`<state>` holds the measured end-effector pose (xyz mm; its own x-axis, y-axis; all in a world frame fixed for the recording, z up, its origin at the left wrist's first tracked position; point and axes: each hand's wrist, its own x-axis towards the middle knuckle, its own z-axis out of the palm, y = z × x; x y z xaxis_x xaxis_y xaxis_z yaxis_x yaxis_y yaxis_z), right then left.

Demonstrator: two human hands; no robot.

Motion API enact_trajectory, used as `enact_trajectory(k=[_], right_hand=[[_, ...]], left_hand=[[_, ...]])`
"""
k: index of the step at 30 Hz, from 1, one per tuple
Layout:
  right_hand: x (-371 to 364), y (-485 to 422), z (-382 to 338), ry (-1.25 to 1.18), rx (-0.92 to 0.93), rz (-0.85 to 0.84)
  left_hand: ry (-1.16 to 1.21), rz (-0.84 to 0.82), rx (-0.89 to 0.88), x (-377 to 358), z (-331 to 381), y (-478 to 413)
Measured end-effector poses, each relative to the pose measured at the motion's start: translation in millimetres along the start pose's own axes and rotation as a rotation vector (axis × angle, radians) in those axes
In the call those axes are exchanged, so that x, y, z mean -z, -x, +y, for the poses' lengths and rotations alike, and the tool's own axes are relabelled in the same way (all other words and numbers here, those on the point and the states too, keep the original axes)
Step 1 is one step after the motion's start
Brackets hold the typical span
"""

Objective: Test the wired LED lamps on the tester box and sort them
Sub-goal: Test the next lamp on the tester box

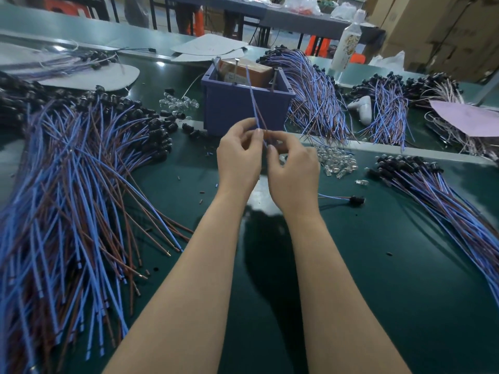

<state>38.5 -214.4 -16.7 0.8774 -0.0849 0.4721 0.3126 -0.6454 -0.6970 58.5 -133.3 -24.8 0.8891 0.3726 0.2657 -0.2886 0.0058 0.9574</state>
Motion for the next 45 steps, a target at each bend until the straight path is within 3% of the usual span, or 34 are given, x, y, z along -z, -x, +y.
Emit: enact_trajectory(k=[5,10,13,16,19,22,26,30,32,38,45], right_hand=[[33.1,-11.9,-10.1,0.111,0.095,-0.099],[79.4,-22.8,-8.3,-0.016,0.071,0.128],[108.6,-22.4,-0.7,-0.342,0.008,0.499],[137.0,-18.1,9.4,-0.740,-0.100,0.745],[161.2,-10.3,30.4,-1.017,-0.241,0.928],[180.0,6.0,60.7,-1.115,-0.432,1.078],[192.4,29.1,101.7,-1.338,-0.702,1.027],[196.3,39.2,125.0,-1.568,-0.796,1.019],[197.2,40.3,135.4,-1.573,-0.794,1.050],[197.8,33.1,144.0,-1.488,-0.776,1.069],[179.0,31.5,136.1,-1.232,-0.875,0.849]], left_hand=[[0.013,-0.058,-0.161,-1.4,23.4,5.5],[-0.121,-0.114,-0.273,-33.0,54.9,22.0],[-0.265,-0.361,-0.080,-65.1,64.0,39.3],[0.031,-0.662,0.320,-107.4,71.0,63.7],[0.321,-0.614,0.519,-151.6,72.0,75.0],[0.289,-0.557,0.440,-193.4,62.0,80.7],[0.121,-0.570,0.377,-240.1,44.0,95.8],[-0.121,-0.586,0.383,-261.7,14.4,110.3],[-0.208,-0.575,0.373,-263.5,1.6,116.8],[-0.138,-0.497,0.456,-259.2,-13.5,126.8],[-0.126,-0.513,0.577,-248.4,-10.8,112.1]])
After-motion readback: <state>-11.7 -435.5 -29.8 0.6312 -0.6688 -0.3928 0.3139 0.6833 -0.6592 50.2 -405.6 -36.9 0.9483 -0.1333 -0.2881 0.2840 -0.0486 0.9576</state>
